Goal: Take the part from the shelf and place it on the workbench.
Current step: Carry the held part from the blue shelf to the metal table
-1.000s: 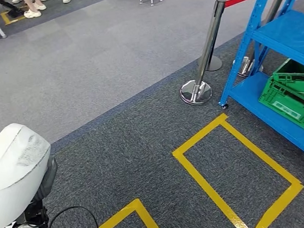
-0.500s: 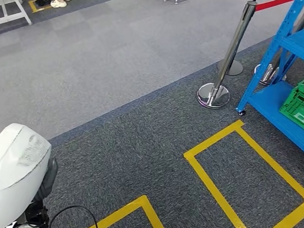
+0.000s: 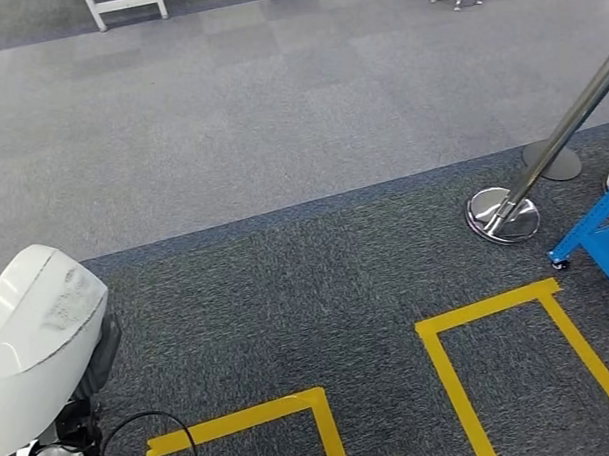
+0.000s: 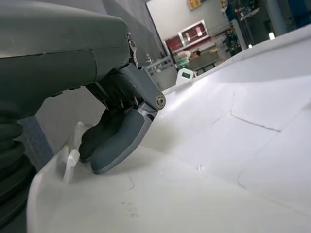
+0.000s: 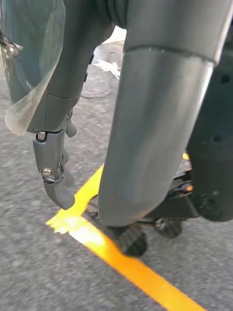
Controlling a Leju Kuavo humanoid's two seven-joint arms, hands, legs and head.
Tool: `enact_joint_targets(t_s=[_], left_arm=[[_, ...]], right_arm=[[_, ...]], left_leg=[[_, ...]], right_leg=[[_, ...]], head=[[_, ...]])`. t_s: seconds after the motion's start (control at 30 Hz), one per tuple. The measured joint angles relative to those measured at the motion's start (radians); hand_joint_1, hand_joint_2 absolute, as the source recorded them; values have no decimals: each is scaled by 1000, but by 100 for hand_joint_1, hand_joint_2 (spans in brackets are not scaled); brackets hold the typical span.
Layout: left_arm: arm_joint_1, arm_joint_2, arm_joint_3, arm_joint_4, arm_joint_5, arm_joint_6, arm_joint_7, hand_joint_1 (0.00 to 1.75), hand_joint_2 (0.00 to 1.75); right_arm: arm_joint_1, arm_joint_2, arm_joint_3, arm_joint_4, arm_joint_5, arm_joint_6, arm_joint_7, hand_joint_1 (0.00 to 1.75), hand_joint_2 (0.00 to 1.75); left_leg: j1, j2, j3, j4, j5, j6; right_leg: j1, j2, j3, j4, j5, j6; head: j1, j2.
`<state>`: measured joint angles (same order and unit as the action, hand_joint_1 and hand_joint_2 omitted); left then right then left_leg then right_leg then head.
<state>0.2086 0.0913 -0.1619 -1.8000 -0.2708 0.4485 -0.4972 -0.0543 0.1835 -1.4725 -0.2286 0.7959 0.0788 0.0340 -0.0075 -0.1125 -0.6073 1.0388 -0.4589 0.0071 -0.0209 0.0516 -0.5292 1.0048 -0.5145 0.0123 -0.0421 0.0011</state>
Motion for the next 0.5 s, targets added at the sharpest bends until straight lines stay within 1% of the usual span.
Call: enact_joint_targets(t_s=[0.03,0.07,0.1,0.13,0.17,0.2,0.23,0.27,0.3,0.33,0.37,0.4,0.43,0.47,0.5], left_arm=[[-1,1,0,0,0,0,0,175,175],[-3,1,0,0,0,0,0,175,175],[-4,1,0,0,0,0,0,175,175],[-3,1,0,0,0,0,0,175,175],[-2,1,-1,0,0,0,0,175,175],[-1,1,-1,0,0,0,0,175,175],[0,1,-1,0,0,0,0,175,175],[0,1,-1,0,0,0,0,175,175],[-1,1,-1,0,0,0,0,175,175],[-2,1,-1,0,0,0,0,175,175],[-3,1,-1,0,0,0,0,175,175],[-2,1,-1,0,0,0,0,175,175],[-1,2,0,0,0,0,0,175,175],[1,2,0,0,0,0,0,175,175],[1,2,0,0,0,0,0,175,175]], right_arm=[[0,1,0,0,0,0,0,0,0],[1,1,0,0,0,0,-1,0,0],[2,0,0,-1,0,0,-1,0,0],[2,0,0,-1,0,0,0,0,0],[2,0,0,-1,0,0,0,0,0],[2,0,0,-1,0,0,0,0,0],[2,0,0,-1,0,0,0,0,0],[1,0,0,-1,0,0,0,0,0],[1,0,0,-1,0,0,0,0,0],[0,0,0,-1,0,0,0,0,0],[0,0,0,-1,0,0,0,0,0],[-1,0,0,-1,0,0,0,0,0],[-3,0,0,-1,0,0,0,0,0],[-5,1,0,-1,0,0,0,0,0],[-6,1,0,-1,0,0,0,0,0]], left_leg=[[0,24,-16,34,-21,-6],[1,56,-41,89,-50,-11],[4,81,-73,158,-83,-17],[8,94,-103,221,-107,-22],[12,99,-121,258,-115,-25],[15,103,-120,258,-104,-27],[17,108,-98,217,-76,-27],[17,122,-61,147,-39,-26],[13,143,-23,79,-16,-23],[9,162,4,25,-1,-17],[4,174,20,-7,1,-11],[-2,176,22,-14,-5,-5],[-4,165,21,-18,-4,3],[-4,156,23,-23,-3,10],[-3,146,26,-28,-1,18]], right_leg=[[-2,-15,3,-4,1,-4],[-1,-30,6,-6,1,-7],[0,-45,7,-7,-1,-9],[1,-60,8,-7,-2,-10],[2,-75,8,-7,-4,-10],[2,-89,10,-7,-6,-9],[2,-101,13,-7,-8,-8],[2,-114,17,-7,-11,-5],[4,-124,21,-6,-15,-1],[6,-133,23,-6,-19,4],[7,-142,25,-7,-22,10],[9,-151,27,-8,-25,16],[8,-161,32,-10,-27,22],[5,-159,35,-11,-31,28],[3,-142,33,0,-42,32]], head=[[-4,0],[-8,0],[-11,0],[-11,0],[-12,0],[-12,0],[-12,0],[-12,0],[-12,0],[-12,0],[-10,0],[-9,0],[-8,0],[-6,0],[-5,0]])
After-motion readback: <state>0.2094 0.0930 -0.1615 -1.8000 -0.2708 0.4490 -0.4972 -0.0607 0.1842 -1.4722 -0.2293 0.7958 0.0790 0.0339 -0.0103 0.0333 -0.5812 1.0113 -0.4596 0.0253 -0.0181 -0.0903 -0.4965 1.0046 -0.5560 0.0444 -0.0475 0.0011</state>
